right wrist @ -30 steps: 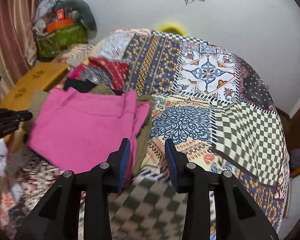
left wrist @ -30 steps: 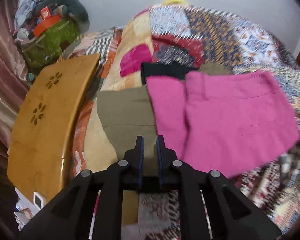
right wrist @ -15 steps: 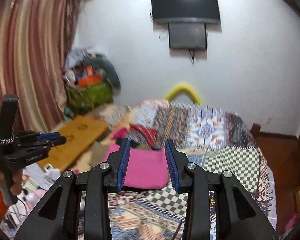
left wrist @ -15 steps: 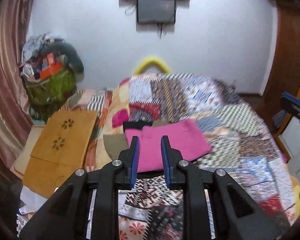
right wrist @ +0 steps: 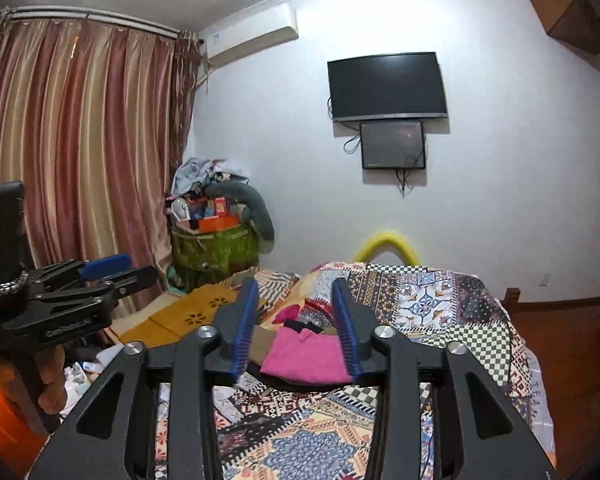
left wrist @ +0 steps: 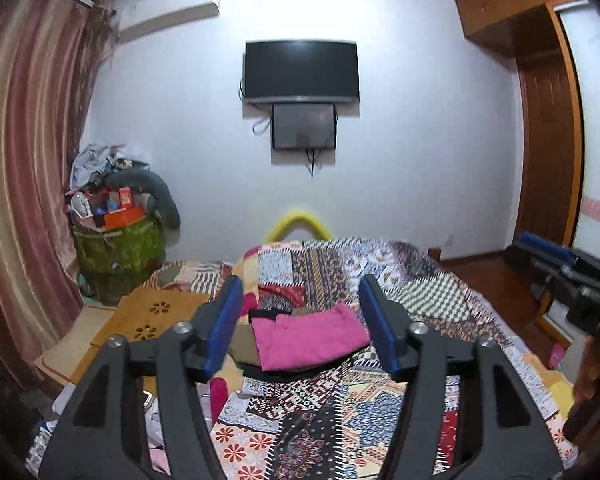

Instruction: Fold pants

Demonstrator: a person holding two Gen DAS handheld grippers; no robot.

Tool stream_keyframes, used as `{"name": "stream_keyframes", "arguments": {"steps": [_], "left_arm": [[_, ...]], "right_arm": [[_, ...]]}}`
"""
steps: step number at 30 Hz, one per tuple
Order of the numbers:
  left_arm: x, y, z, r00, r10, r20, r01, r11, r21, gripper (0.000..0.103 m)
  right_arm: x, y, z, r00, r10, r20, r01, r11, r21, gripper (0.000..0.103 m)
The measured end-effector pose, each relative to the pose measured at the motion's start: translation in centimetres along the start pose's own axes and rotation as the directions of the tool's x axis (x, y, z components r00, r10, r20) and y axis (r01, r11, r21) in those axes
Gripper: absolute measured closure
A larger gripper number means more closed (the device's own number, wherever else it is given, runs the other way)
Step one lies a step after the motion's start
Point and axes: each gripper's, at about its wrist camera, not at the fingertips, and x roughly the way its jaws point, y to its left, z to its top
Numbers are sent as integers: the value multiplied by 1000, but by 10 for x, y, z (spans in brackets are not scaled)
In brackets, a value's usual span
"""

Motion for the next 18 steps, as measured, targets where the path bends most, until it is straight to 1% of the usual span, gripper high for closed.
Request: {"name": "stream_keyframes", "arguments": {"steps": [1, 2, 3, 4, 5, 6, 8, 10, 13, 18], "left_arm": [[-8, -1, -1, 1000, -6, 12, 6, 1000, -3, 33], [-15, -3, -2, 1000, -8, 20, 8, 1000, -1, 26], [-20, -4, -3, 999, -6, 32, 6, 1000, 1, 23], [-26, -5, -4, 999, -2, 46, 2, 1000, 2, 14], [-29, -5, -4, 998, 1, 56, -1, 1000, 2, 7], [-31, -6, -5, 998, 0, 63, 0, 1000, 1, 5], [-36, -6, -6, 998, -2, 70, 2, 1000, -8, 2], [-35, -4, -8, 998, -2, 67, 3, 1000, -14, 0], [-35, -4, -11, 998, 2, 61, -1, 1000, -15, 0], [-33, -6, -14, 999, -7, 49, 8, 1000, -27, 0]], "right_arm": [[-4, 2, -2, 1000, -4, 9, 4, 1000, 3, 46], [-8, 5, -4, 1000, -13, 23, 13, 1000, 3, 41], [-11, 7, -6, 999, -24, 32, 24, 1000, 1, 32], [-13, 7, -6, 999, -32, 36, 32, 999, 0, 25], [-16, 10, -7, 998, -43, 42, 43, 999, -2, 23], [-17, 11, -8, 997, -52, 48, 53, 999, -2, 22], [-19, 11, -8, 996, -68, 54, 68, 998, 9, 18], [-24, 9, -8, 995, -80, 59, 79, 997, 22, 10], [-29, 7, -9, 993, -95, 68, 92, 995, 43, 3], [-35, 9, -14, 992, -103, 66, 101, 994, 43, 1]]}}
